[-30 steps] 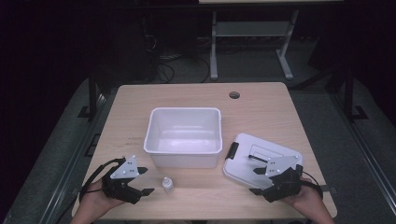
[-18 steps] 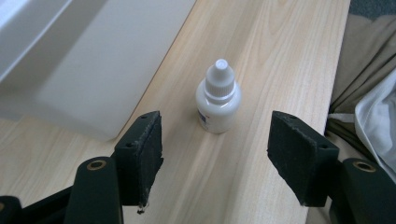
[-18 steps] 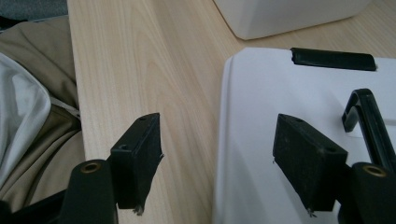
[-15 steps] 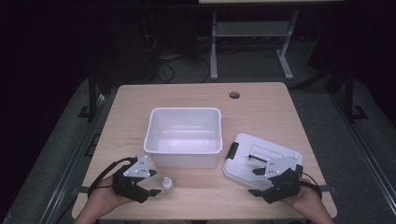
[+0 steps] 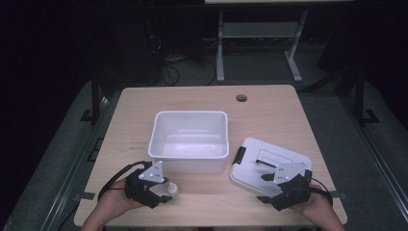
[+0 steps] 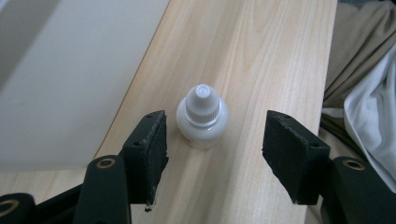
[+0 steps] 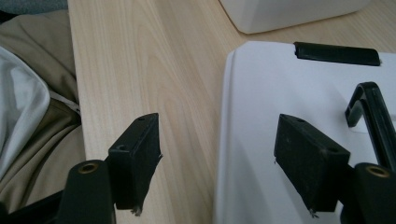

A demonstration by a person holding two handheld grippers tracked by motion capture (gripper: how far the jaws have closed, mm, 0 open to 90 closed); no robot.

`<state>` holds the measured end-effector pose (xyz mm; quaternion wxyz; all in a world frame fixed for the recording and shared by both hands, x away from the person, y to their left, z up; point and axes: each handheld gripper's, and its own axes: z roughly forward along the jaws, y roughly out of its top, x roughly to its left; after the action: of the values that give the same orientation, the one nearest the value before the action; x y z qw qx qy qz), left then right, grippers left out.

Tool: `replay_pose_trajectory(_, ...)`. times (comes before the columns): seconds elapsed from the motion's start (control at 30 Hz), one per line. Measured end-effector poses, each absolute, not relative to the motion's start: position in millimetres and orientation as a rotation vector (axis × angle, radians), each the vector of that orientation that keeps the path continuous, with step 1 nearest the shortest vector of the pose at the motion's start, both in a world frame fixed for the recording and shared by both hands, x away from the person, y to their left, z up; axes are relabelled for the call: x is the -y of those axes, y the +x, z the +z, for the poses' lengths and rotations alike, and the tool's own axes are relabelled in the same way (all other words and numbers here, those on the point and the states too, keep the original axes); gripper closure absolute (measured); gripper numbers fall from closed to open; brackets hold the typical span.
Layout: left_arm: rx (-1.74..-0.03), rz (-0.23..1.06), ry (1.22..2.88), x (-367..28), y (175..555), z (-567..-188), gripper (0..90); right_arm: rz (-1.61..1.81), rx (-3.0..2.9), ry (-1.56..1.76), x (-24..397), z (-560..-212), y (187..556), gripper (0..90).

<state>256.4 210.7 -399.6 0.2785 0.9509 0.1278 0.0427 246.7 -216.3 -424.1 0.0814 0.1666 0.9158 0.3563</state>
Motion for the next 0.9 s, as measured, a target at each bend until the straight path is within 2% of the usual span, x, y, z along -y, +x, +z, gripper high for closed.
replay_pose_trajectory(0.9, -0.305, 0.049, 2.584, -194, 273, -411, 53.7, 1.084, -2.730, 0.494, 219, -424, 246, 29.5)
